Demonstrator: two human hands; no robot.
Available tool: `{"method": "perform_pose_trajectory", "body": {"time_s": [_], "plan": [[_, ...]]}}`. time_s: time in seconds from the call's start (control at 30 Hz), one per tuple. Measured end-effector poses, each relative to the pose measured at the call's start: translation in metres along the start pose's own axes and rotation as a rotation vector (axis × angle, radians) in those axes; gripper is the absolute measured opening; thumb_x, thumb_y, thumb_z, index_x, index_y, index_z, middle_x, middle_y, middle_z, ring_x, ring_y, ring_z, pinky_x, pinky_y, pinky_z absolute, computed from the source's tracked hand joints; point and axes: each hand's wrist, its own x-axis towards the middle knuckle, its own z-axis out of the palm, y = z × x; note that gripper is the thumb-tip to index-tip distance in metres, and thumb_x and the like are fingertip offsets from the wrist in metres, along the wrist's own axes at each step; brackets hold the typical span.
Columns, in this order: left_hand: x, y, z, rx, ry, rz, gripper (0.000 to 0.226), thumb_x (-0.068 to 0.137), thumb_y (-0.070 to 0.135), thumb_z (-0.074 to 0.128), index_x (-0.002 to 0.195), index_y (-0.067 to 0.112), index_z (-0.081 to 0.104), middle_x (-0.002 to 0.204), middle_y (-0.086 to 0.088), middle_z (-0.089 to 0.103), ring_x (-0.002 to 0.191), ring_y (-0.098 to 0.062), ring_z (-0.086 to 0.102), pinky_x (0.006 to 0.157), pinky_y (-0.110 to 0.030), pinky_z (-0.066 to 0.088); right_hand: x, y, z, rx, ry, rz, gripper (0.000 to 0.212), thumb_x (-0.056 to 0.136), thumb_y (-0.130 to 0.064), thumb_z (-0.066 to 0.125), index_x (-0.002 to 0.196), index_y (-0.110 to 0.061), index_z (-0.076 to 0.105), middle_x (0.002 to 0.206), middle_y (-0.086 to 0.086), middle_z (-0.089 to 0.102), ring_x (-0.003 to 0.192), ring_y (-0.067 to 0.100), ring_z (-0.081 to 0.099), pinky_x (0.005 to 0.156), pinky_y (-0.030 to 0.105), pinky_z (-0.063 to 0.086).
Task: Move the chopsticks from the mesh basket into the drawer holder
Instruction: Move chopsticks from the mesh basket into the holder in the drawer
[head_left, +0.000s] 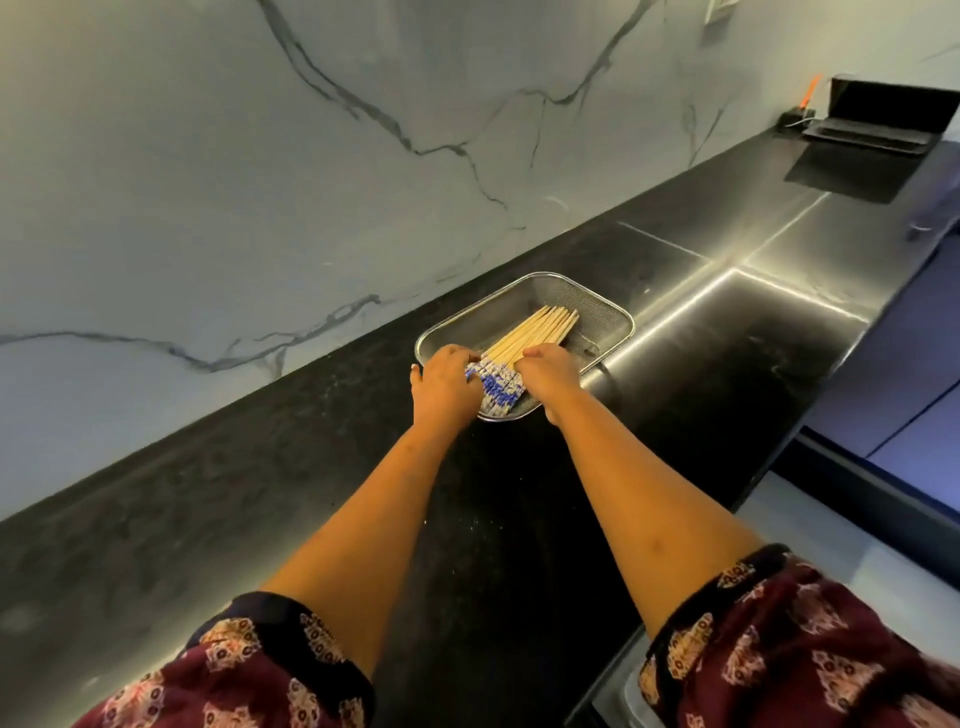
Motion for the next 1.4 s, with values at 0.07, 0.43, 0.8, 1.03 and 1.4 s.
{"method": "perform_pose_trajectory", "body": {"time_s": [0.07, 0.43, 0.8, 1.03, 1.4], "plan": [[0.011, 0.001, 0.002, 0.021, -0.056, 0.006, 0.038, 0.09, 0.015, 0.05, 0.127, 0.021, 0.057, 0.14, 0.0, 0.047, 0.135, -0.018, 0.038, 0.117, -0.055, 0.003, 0.01, -0.004, 0.006, -0.027, -0.008, 0.044, 0.038, 0.088, -0.007, 0.054, 0.125, 0.001, 0.055, 0.128, 0.02, 0.058, 0.116, 0.031, 0.055, 0.095, 0.04, 0.047], [0.03, -0.014, 0.02, 0.101, -0.24, -0.029, 0.035, 0.091, 0.021, 0.051, 0.124, 0.027, 0.06, 0.139, 0.001, 0.046, 0.133, -0.02, 0.038, 0.114, -0.062, 0.003, 0.047, -0.005, 0.037, 0.104, -0.011, 0.345, 0.059, 0.089, -0.005, 0.054, 0.14, -0.001, 0.026, 0.145, 0.018, 0.039, 0.122, 0.032, 0.048, 0.09, 0.037, 0.046], [0.03, -0.013, 0.023, 0.12, -0.193, -0.038, 0.034, 0.089, 0.017, 0.056, 0.121, 0.027, 0.063, 0.136, 0.002, 0.049, 0.131, -0.019, 0.041, 0.114, -0.061, 0.001, 0.062, 0.002, 0.041, 0.036, -0.082, 0.413, 0.035, 0.09, -0.004, 0.059, 0.122, 0.006, 0.05, 0.102, 0.019, 0.06, 0.099, 0.026, 0.06, 0.092, 0.043, 0.055], [0.032, -0.014, 0.023, 0.107, -0.19, -0.046, 0.031, 0.088, 0.02, 0.058, 0.117, 0.03, 0.066, 0.137, 0.004, 0.049, 0.133, -0.018, 0.04, 0.114, -0.062, -0.003, 0.053, -0.008, 0.027, -0.011, -0.126, 0.397, 0.036, 0.095, 0.004, 0.045, 0.131, 0.008, 0.045, 0.14, 0.021, 0.048, 0.127, 0.03, 0.05, 0.106, 0.039, 0.043], [0.03, -0.003, 0.02, -0.08, -0.172, -0.154, 0.028, 0.092, 0.017, 0.05, 0.113, 0.024, 0.067, 0.135, 0.002, 0.054, 0.13, -0.02, 0.044, 0.113, -0.061, -0.008, 0.052, -0.007, 0.021, 0.16, -0.018, 0.42, 0.046, 0.089, 0.011, 0.052, 0.134, 0.007, 0.043, 0.133, 0.02, 0.05, 0.119, 0.032, 0.054, 0.099, 0.047, 0.049]]}}
